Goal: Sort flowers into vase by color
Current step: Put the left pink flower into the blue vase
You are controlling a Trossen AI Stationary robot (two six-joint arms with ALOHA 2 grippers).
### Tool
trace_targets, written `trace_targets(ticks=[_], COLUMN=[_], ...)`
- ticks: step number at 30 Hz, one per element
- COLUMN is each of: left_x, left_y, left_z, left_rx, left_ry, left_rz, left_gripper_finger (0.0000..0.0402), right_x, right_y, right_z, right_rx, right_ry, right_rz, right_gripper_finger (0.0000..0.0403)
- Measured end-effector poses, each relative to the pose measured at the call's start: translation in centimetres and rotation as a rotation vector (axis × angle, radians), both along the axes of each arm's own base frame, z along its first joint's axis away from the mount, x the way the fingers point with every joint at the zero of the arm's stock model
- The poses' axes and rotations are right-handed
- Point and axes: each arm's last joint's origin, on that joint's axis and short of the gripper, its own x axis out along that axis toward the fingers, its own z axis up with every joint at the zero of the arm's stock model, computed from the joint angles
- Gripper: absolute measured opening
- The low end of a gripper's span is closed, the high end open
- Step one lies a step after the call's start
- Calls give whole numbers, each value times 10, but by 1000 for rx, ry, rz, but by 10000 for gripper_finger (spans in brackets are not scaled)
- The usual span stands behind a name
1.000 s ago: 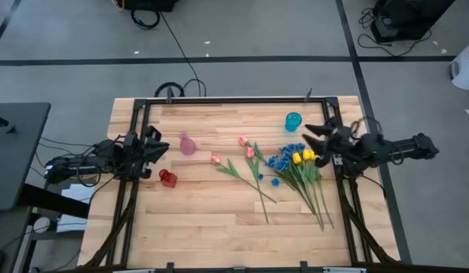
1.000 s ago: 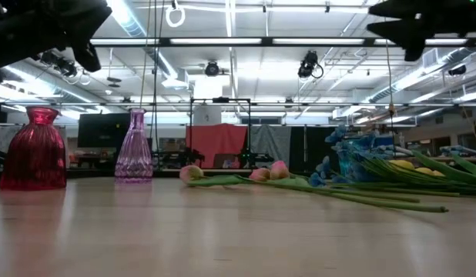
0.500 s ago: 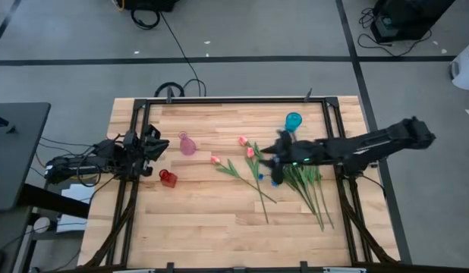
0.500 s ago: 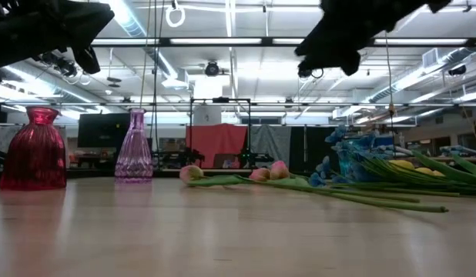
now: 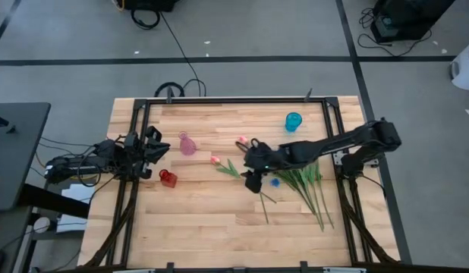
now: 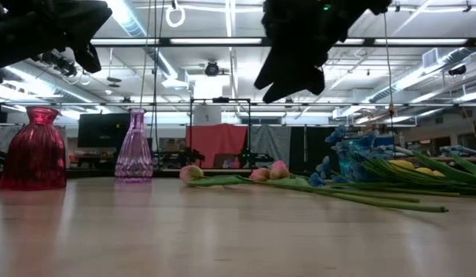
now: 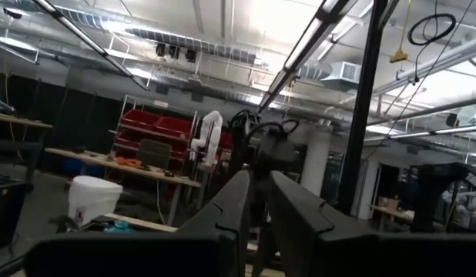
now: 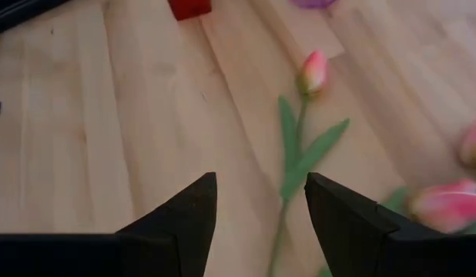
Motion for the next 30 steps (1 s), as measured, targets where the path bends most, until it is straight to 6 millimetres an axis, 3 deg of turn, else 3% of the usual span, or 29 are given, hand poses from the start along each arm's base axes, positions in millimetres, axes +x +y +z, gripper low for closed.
trace_targets(ticks=[13,19,26,30], left_x=[3,4,5,5], left_y=[0,0,0,0], left_z=[-6,-10,-11,-12], left_rx=[6,-20,-20,-20], left_ry=[68,116,127,132], left_rz=[5,-5,-2,0], left_gripper_finger=[56,56,56,56], right_x=[50,71,82,79], right_y=[9,3,4,0], right_z=[-23,-36,-59,-66], right_rx=[24,15,-65,-67], right_ry=[203,300,384,443], right_rz=[20,57,94,72], right_gripper_finger=[211,211,208,186])
